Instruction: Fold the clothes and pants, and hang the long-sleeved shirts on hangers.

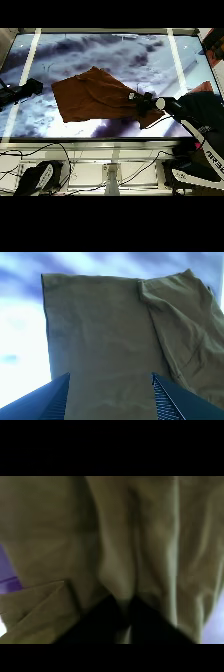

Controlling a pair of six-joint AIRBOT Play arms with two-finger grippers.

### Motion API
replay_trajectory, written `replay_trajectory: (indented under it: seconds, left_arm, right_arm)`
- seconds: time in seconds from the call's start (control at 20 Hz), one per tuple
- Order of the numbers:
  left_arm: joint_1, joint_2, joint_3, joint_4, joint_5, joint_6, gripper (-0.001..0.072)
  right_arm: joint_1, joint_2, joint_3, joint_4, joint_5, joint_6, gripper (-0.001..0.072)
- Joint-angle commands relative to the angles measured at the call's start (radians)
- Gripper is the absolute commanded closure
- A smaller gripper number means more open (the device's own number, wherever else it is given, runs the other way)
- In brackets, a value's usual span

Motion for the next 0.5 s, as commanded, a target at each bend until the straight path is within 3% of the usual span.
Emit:
replay_trajectory:
  seconds: [0.0,0.15,0.3,0.45]
  left_arm:
    - [0.000,0.000,0.000,0.001,0.003,0.001,0.0161]
    - [0.000,-0.011,0.000,0.021,0.002,0.001,0.0161]
    - [0.001,-0.040,-0.020,0.050,-0.024,0.000,0.0161]
    - [0.000,-0.073,-0.076,0.045,-0.093,0.000,0.0161]
  right_arm:
    - [0.001,0.000,0.000,-0.008,-0.019,0.004,0.0697]
    - [0.001,0.017,0.008,-0.008,-0.055,0.088,0.0698]
    - [0.001,0.073,0.030,-0.008,-0.235,0.243,0.0698]
    - [-0.005,0.128,0.089,-0.006,-0.416,0.334,0.0699]
